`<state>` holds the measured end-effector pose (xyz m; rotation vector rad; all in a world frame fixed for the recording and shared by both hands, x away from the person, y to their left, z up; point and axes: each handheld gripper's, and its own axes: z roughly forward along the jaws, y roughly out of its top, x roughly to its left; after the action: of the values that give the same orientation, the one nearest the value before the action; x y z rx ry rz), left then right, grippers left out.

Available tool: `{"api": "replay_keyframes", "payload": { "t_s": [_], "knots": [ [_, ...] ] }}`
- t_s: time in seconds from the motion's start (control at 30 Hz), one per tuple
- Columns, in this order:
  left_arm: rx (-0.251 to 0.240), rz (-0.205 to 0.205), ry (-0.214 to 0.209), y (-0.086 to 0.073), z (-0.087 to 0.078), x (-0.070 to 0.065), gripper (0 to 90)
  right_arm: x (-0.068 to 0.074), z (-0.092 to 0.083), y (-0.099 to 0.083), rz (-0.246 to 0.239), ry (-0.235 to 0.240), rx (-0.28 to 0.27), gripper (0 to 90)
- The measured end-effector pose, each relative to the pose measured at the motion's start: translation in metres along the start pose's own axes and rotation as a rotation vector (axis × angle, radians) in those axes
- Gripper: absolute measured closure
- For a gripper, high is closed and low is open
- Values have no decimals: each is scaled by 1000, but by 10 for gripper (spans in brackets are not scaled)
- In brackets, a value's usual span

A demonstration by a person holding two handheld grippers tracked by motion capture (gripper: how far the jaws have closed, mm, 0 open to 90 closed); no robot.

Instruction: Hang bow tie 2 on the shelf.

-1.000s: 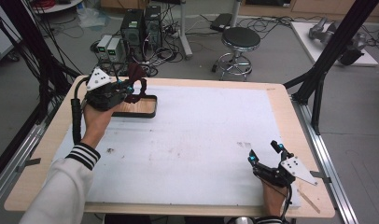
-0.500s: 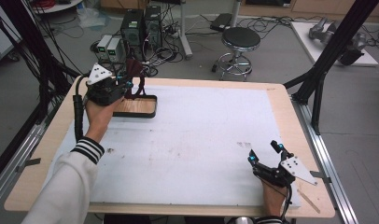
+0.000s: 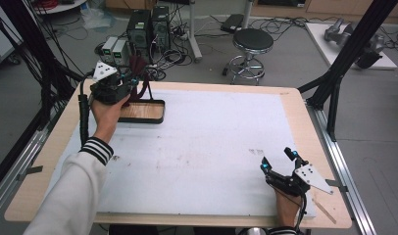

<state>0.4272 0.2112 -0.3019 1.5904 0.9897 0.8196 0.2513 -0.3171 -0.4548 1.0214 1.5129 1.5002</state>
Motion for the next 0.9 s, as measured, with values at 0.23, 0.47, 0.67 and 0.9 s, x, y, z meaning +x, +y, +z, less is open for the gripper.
{"api": "replay_keyframes", "payload": {
  "t_s": [0.23, 0.47, 0.67, 0.9],
  "knots": [
    [12, -25, 28, -3, 6, -1, 762, 0, 0, 0, -1, 1, -1, 109],
    [39, -40, 67, -9, 9, -3, 762, 0, 0, 0, 0, 2, 0, 109],
    [52, -51, 87, -13, 10, -3, 762, 0, 0, 0, -1, 1, -1, 110],
    [66, -61, 102, -15, 12, -4, 762, 0, 0, 0, -1, 2, -1, 109]
  ]
}}
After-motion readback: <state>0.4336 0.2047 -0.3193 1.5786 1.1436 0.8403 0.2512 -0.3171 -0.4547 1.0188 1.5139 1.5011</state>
